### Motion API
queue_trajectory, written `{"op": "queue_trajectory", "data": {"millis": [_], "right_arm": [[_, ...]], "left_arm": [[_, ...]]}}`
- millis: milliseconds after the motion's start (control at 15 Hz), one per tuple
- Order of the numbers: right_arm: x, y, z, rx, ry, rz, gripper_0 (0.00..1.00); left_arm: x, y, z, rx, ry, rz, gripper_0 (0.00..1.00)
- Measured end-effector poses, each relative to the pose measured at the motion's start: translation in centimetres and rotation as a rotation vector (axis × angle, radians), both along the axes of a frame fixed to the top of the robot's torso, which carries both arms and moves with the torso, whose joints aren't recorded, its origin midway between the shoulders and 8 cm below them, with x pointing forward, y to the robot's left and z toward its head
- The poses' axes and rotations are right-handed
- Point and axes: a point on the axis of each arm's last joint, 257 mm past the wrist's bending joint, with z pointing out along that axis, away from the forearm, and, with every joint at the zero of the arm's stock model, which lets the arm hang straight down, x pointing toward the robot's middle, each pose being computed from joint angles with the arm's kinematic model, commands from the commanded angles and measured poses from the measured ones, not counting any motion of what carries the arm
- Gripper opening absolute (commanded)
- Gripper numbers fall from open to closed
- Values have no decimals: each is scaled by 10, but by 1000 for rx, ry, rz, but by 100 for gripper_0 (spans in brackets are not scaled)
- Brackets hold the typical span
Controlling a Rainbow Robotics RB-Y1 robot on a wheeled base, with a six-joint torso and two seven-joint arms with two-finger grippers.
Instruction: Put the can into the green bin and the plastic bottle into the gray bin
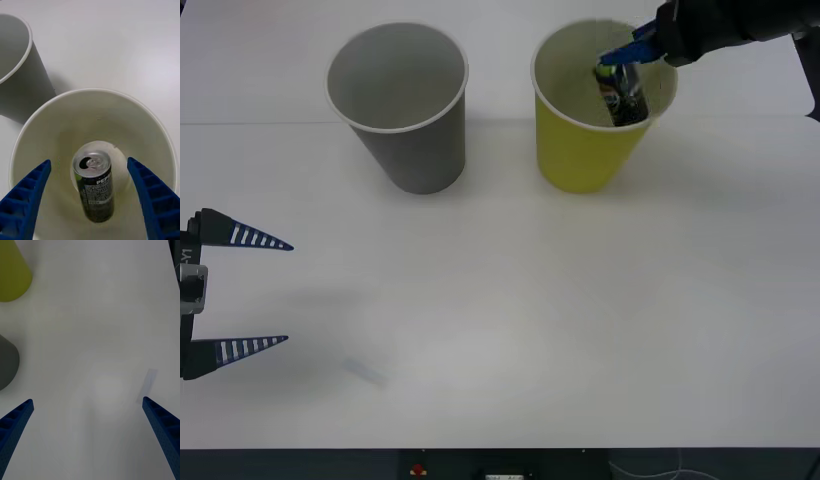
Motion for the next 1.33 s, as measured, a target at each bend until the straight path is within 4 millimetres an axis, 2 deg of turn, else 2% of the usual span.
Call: {"op": "queue_trajectory", "data": {"millis": [400,800,1000,1333], "right_arm": [[-8,-4,3,3,2,36,100],[-50,-20,5,72,-31,91,100],[-78,-31,8,85,-76,130,100],[-133,-61,-14,66,-156,255,100]], "left_arm": [[0,0,0,0,0,0,100],[0,0,0,0,0,0,100],[0,0,0,0,0,0,100],[0,0,0,0,0,0,100]]}}
